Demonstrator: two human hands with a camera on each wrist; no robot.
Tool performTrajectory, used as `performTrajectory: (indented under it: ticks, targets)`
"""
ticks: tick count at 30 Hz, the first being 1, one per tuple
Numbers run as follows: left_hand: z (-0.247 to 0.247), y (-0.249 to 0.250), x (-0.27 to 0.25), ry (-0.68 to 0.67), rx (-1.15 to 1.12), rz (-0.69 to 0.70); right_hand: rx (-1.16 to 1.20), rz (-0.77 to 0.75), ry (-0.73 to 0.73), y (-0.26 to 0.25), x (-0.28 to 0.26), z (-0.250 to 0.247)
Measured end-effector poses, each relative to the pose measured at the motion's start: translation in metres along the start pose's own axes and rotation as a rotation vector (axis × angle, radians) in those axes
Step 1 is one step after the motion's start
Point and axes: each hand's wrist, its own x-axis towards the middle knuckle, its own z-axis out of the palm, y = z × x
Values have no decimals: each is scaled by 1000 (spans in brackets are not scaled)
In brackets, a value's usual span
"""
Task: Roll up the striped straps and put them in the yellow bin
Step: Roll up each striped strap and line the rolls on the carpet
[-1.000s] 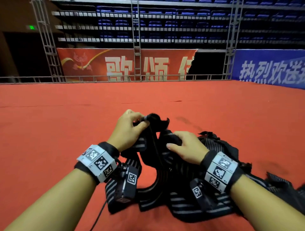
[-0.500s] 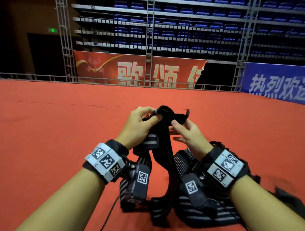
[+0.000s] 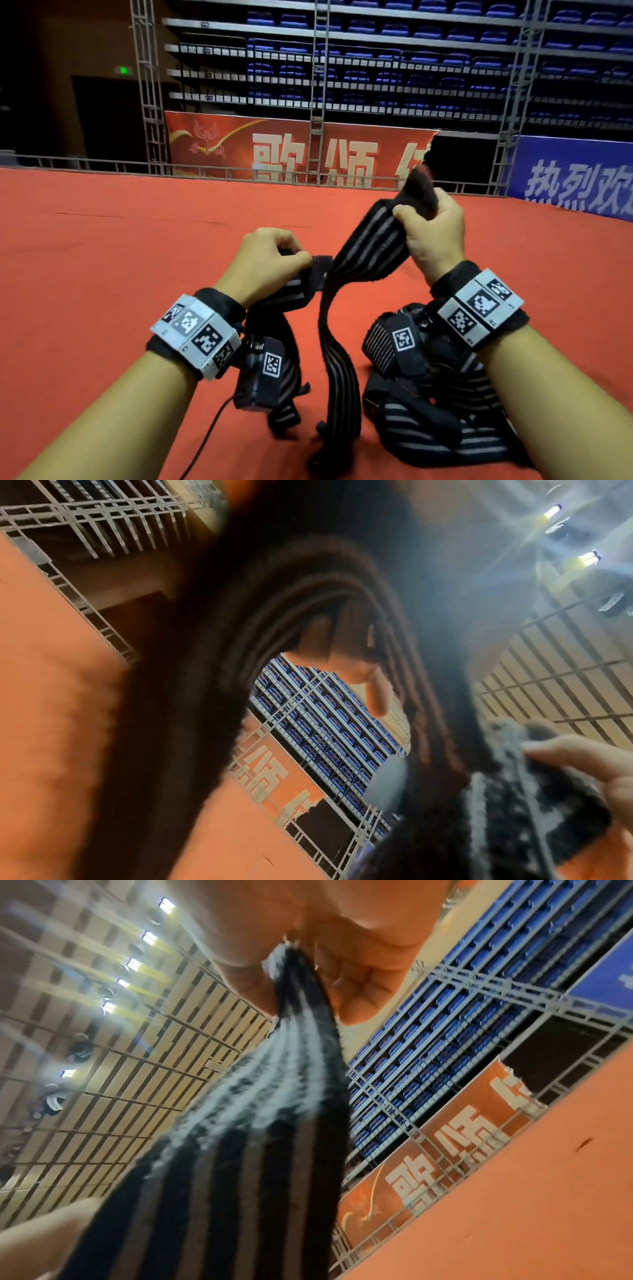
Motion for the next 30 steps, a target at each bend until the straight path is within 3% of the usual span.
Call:
performTrajectory:
  ticks: [5, 11, 16, 24, 27, 30]
  targets:
    - [-7, -1, 2, -49, -161, 2, -118, -42, 51, 3, 0, -7]
    - [-8, -13, 4, 118, -63, -62, -166, 12, 115, 13, -4, -14]
    - [-3, -20, 4, 184, 3, -172, -202, -8, 3, 6, -10, -9]
    - [-1, -42, 1, 168, 140, -350, -7, -165, -223, -25, -19, -10]
    - [0, -46, -2, 184, 142, -383, 13, -143, -286, -32, -24, -8]
    - [2, -45, -3, 118, -38, -333, 56, -32, -283, -31, -22, -8]
